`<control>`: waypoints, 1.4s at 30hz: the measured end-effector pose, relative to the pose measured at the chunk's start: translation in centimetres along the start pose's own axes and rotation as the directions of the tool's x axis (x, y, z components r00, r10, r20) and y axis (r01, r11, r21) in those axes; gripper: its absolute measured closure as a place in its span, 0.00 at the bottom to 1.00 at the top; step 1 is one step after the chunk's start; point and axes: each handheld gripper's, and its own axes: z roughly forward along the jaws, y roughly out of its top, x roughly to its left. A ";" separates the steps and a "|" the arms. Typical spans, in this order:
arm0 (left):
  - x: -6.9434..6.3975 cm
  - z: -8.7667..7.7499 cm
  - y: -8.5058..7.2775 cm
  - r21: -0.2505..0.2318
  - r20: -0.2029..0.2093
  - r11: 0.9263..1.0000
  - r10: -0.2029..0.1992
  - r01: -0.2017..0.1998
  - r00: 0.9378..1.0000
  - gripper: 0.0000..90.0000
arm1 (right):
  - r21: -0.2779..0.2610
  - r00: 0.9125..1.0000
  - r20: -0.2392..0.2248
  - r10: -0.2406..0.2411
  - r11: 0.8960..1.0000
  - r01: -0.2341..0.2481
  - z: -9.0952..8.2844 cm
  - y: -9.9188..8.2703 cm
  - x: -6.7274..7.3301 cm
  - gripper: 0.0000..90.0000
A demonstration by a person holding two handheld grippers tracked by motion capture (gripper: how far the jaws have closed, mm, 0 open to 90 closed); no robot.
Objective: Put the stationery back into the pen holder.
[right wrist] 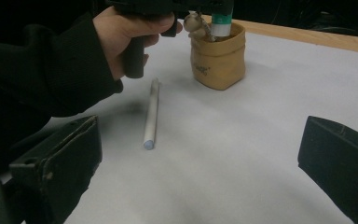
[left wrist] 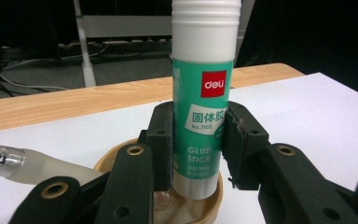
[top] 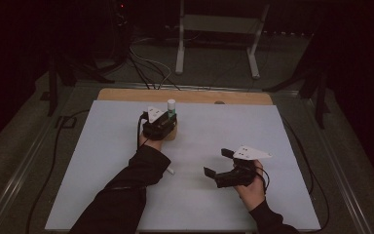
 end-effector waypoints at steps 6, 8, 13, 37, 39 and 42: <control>-0.2 0.3 -0.5 0.018 -0.023 1.000 0.004 -0.004 1.000 0.74 | -0.002 1.000 -0.003 -0.001 1.000 0.001 0.0 0.0 0.0 0.00; -0.2 0.3 -0.6 0.032 -0.033 0.999 0.006 -0.005 0.999 0.74 | -0.003 1.000 -0.003 -0.002 1.000 0.002 0.0 0.0 0.0 0.00; -0.3 0.5 -0.9 0.044 -0.034 0.999 0.010 -0.008 0.999 0.74 | -0.001 1.000 -0.006 0.000 1.000 0.000 0.0 0.0 0.0 0.00; -0.4 -4.7 2.6 -0.062 0.105 0.995 0.087 -0.081 0.991 0.03 | -0.007 1.000 -0.030 0.004 1.000 -0.004 0.2 -0.1 0.1 0.00; -0.3 -5.0 2.8 -0.055 0.127 0.996 0.080 -0.073 0.989 0.02 | -0.008 0.999 -0.032 0.001 1.000 -0.001 0.2 0.0 0.1 0.00; 0.1 -6.0 3.2 -0.027 0.182 0.998 0.059 -0.055 0.982 0.00 | -0.003 0.999 -0.037 -0.007 1.000 0.007 0.3 0.0 0.2 0.00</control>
